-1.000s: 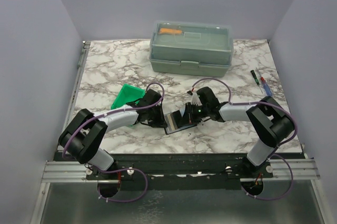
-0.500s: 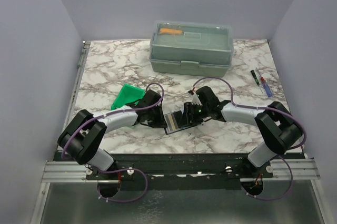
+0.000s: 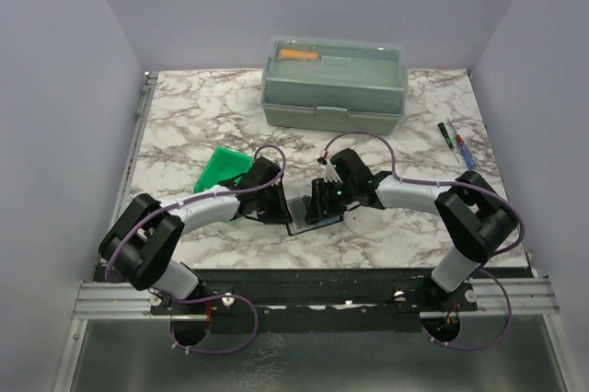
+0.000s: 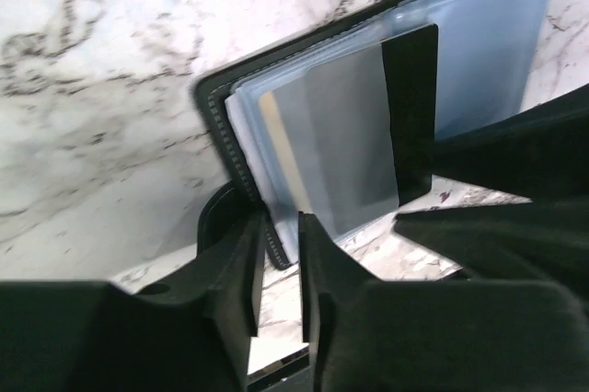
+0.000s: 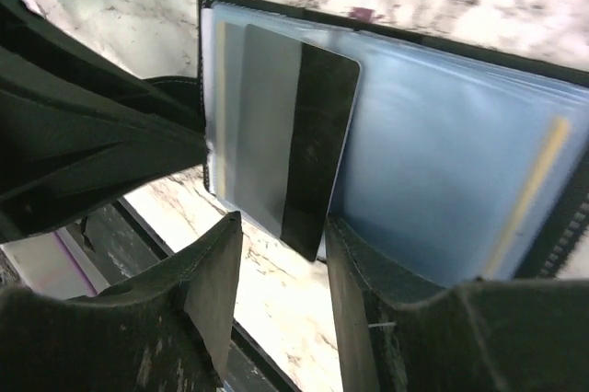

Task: Put the credit cards into the card holder
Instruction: Insert the credit card into the card holder.

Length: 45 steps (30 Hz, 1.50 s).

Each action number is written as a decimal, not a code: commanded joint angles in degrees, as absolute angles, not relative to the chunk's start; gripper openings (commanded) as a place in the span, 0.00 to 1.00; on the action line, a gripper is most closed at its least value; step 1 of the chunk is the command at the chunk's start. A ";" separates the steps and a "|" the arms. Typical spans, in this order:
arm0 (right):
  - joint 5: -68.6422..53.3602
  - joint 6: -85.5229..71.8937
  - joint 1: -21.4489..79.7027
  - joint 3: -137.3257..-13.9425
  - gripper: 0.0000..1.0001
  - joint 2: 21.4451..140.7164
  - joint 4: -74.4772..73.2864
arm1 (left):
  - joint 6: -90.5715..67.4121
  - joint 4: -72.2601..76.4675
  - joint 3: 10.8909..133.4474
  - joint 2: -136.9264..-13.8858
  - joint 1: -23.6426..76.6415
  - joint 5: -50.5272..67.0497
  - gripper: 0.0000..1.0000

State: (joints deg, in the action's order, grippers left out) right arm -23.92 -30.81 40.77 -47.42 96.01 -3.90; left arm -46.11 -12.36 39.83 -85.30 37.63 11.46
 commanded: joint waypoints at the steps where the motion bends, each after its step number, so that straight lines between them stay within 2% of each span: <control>1: -22.99 -28.28 37.96 -45.44 0.46 93.76 -5.68 | -43.65 -19.77 39.85 -81.66 36.57 6.43 0.32; 4: -24.13 -26.66 37.97 -46.64 0.47 94.85 -6.59 | -43.37 -20.38 40.14 -81.06 35.94 6.31 0.35; 10: -25.30 -26.98 38.65 -48.72 0.47 99.31 -3.35 | -44.48 -17.86 39.20 -85.53 35.89 7.31 0.21; 14: -24.47 -28.40 42.57 -52.27 0.46 100.53 -3.80 | -45.28 -14.73 39.62 -89.06 36.07 9.21 0.17; 17: -27.08 -30.59 43.65 -51.55 0.46 99.58 -1.19 | -45.16 -14.16 40.80 -89.88 36.25 9.56 0.16; 25: -21.53 -29.39 40.08 -48.70 0.47 94.60 -5.64 | -43.98 -14.94 41.43 -88.43 36.21 8.48 0.17; 31: -19.33 -30.99 42.11 -52.63 0.47 98.61 -6.74 | -44.56 -13.89 41.68 -90.55 36.27 10.21 0.17; 36: -23.04 -32.89 44.03 -54.05 0.47 99.59 -3.53 | -43.60 -13.85 42.70 -89.04 36.34 11.38 0.25; 38: -19.58 -33.02 43.81 -53.56 0.49 96.80 -5.35 | -43.11 -15.22 43.08 -86.84 36.30 11.12 0.29; 41: -13.54 -31.71 43.01 -53.45 0.53 91.96 -11.24 | -42.72 -18.96 44.01 -82.07 36.21 10.78 0.41; 45: -6.64 -30.06 42.80 -52.54 0.58 85.34 -18.06 | -42.76 -30.03 48.11 -74.29 35.51 9.58 0.54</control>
